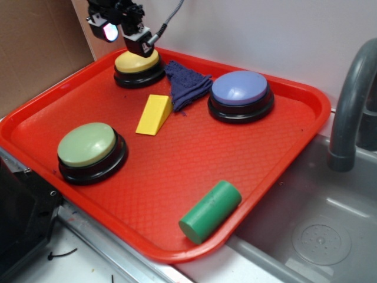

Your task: Push the yellow button.

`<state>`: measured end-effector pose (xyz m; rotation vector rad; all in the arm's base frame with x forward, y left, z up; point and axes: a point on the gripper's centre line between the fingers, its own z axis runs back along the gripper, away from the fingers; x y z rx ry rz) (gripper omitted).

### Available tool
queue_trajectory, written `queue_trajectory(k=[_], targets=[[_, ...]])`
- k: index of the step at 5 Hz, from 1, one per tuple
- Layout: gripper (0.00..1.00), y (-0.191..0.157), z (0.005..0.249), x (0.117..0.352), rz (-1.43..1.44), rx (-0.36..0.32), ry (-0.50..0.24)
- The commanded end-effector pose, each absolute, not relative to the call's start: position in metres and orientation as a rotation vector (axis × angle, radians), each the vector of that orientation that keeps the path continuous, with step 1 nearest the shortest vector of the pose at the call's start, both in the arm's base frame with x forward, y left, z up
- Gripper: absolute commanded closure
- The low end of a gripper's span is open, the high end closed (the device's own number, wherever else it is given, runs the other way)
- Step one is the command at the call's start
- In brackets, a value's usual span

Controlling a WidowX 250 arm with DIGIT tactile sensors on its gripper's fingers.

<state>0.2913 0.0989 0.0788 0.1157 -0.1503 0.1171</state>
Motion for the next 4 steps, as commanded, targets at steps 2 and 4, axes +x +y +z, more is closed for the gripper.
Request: queue_trajectory(k=[2,4], targets=[[0.0,0.119,0.054,0.302,0.127,0.129,-0.151],[0.0,0.121,0.065,0.296,0.133,0.128,-0.142]])
